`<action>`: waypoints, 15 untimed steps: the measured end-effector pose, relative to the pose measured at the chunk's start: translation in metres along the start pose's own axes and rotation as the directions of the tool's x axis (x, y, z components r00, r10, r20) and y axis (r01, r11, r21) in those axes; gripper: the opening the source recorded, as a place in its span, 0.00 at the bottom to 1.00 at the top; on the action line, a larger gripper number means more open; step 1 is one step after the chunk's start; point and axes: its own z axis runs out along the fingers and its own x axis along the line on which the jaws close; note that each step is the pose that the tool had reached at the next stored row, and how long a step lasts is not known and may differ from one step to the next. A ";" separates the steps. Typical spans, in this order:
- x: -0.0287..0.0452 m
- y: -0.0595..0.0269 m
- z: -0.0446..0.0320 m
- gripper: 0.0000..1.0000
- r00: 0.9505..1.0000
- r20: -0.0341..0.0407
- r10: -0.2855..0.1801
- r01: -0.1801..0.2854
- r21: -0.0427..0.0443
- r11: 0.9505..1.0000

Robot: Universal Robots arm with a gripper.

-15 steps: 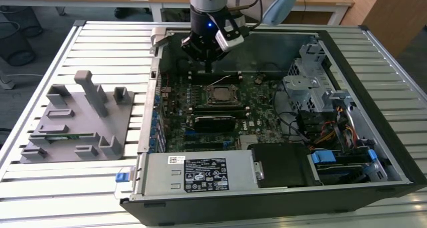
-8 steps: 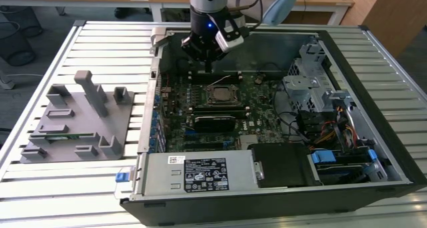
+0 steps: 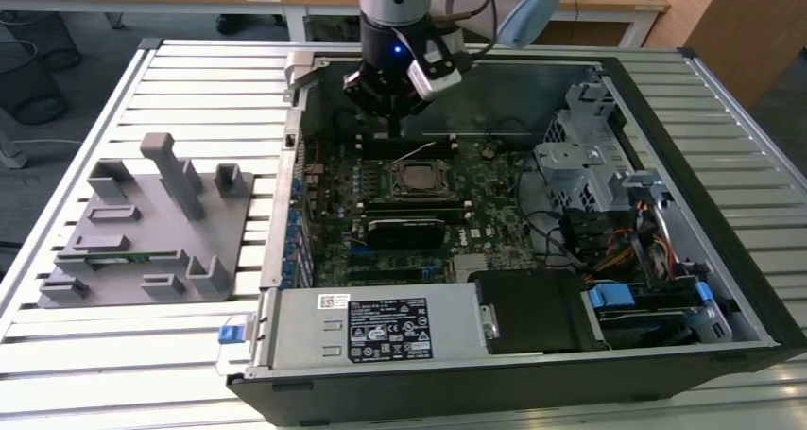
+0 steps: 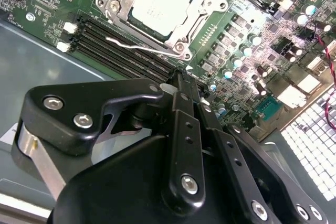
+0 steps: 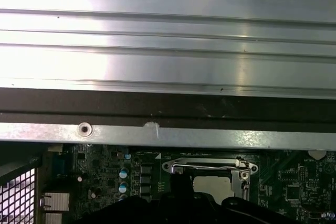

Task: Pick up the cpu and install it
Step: 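Install the first cpu locking lever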

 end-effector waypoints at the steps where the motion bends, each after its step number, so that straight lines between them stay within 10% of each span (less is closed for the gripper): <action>1: -0.0004 0.0000 0.0003 0.11 1.000 0.000 0.000 0.000 0.000 1.000; 15: -0.0070 -0.0002 0.0026 0.11 1.000 0.000 0.000 0.000 0.000 1.000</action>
